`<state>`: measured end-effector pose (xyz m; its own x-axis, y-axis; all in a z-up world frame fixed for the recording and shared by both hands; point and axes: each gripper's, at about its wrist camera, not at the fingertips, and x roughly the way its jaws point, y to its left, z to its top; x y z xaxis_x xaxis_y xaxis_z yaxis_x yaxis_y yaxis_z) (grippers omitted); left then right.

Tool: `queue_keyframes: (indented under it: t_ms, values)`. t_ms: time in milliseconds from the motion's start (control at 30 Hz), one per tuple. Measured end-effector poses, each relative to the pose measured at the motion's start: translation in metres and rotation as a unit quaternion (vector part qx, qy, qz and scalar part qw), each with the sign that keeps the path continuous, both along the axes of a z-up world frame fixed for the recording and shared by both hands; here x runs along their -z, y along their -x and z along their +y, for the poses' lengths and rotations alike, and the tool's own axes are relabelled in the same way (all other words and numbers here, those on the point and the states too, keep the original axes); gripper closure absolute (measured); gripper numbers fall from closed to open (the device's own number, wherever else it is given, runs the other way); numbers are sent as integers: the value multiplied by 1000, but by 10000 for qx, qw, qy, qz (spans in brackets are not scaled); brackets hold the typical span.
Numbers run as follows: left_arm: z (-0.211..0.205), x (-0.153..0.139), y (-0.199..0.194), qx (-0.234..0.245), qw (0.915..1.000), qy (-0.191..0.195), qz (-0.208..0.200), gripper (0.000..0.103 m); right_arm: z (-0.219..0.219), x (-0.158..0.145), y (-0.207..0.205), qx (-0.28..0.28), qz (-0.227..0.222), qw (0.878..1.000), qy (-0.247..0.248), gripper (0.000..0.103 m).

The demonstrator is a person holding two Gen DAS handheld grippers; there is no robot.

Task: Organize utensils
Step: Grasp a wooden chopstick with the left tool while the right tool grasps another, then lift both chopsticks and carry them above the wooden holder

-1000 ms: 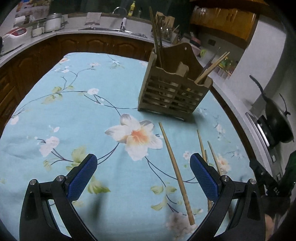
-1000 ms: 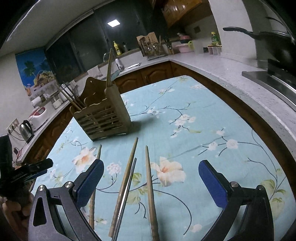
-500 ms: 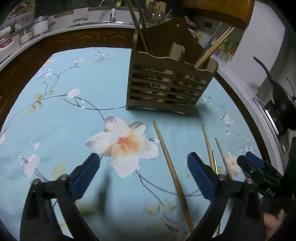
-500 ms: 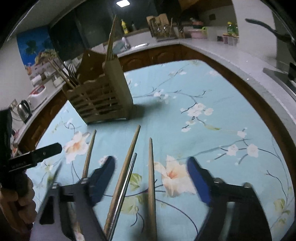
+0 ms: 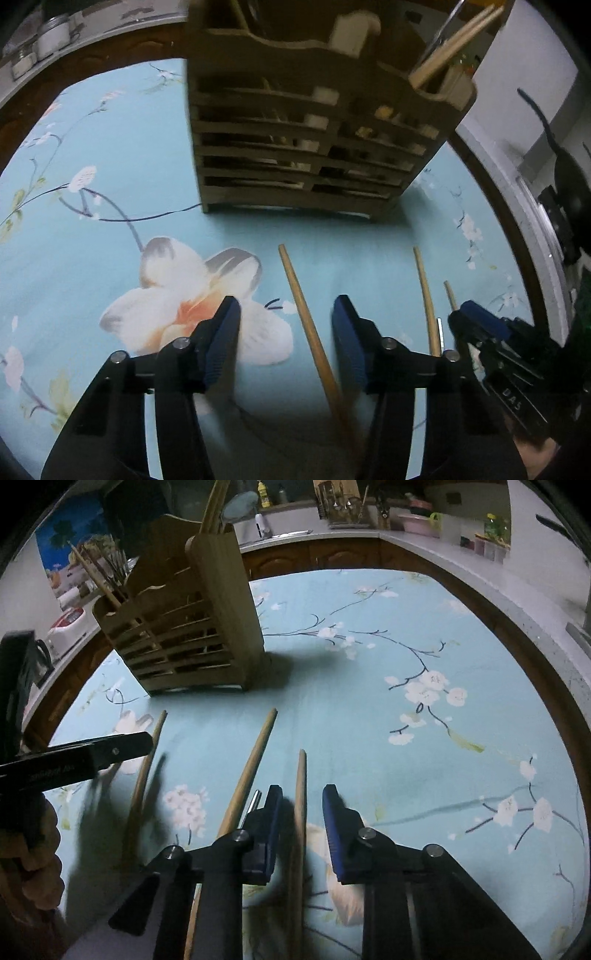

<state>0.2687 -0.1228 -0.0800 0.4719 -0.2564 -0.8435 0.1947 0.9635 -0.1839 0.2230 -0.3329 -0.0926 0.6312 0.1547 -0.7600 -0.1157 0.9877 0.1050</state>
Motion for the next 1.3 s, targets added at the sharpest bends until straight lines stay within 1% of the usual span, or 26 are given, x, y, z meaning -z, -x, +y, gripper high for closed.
queue_keyframes:
  t_ms: [100, 167, 200, 233, 267, 333, 367, 400, 467, 533, 600, 700, 767, 933, 1067, 1167, 1200, 1300]
  values:
    - [-11, 2, -5, 57, 9995, -297, -103, 57, 3, 1, -5, 11, -37, 9999, 151, 85]
    - [-22, 4, -6, 112, 9978, -600, -241, 65, 5, 1, -8, 1, -53, 9997, 259, 86]
    - [-25, 4, -5, 148, 9968, -726, -304, 68, 7, 1, -9, -10, -60, 9994, 352, 87]
    - [-29, 5, -3, 209, 9957, -826, -373, 74, 11, 1, -9, -37, -75, 9987, 508, 87]
    - [-33, 5, 0, 304, 9948, -873, -425, 82, 14, 1, -10, -54, -86, 9981, 603, 88]
    - [-38, 5, 4, 464, 9939, -894, -451, 91, 17, 1, -12, -92, -98, 9976, 679, 93]
    - [-38, 5, 5, 501, 9938, -887, -449, 92, 16, 1, -12, -94, -93, 9980, 619, 94]
    - [-37, 5, 7, 545, 9939, -853, -441, 93, 15, 1, -13, -94, -91, 9983, 575, 96]
    - [-34, 5, 8, 583, 9945, -770, -407, 97, 14, 1, -12, -86, -95, 9985, 535, 96]
    - [-28, 4, 10, 624, 9954, -650, -334, 98, 12, 1, -11, -73, -61, 9990, 430, 97]
    - [-20, 3, 11, 623, 9969, -428, -226, 98, 8, -1, -9, -66, -1, 9998, 181, 98]
    - [-7, 0, 19, 607, 9981, -41, -97, 98, 4, -10, 2, -24, -93, 9999, -42, 98]
    - [0, -5, 27, 601, 9981, 120, -94, 98, 2, -19, 10, -3, -195, 9997, -156, 98]
    - [21, -39, 54, 572, 9958, 648, -314, 98, -3, -52, 36, 29, -593, 9974, -400, 98]
    - [40, -74, 76, 542, 9922, 885, -687, 98, -8, -84, 57, 81, -986, 9934, -587, 98]
    - [42, -97, 90, 503, 9887, 1063, -928, 98, -9, -109, 73, 88, -1291, 9893, -669, 98]
    - [40, -101, 89, 493, 9876, 1117, -991, 98, -9, -118, 78, 91, -1410, 9876, -687, 98]
    - [52, -120, 102, 466, 9836, 1278, -1185, 98, -9, -142, 90, 71, -1720, 9824, -726, 98]
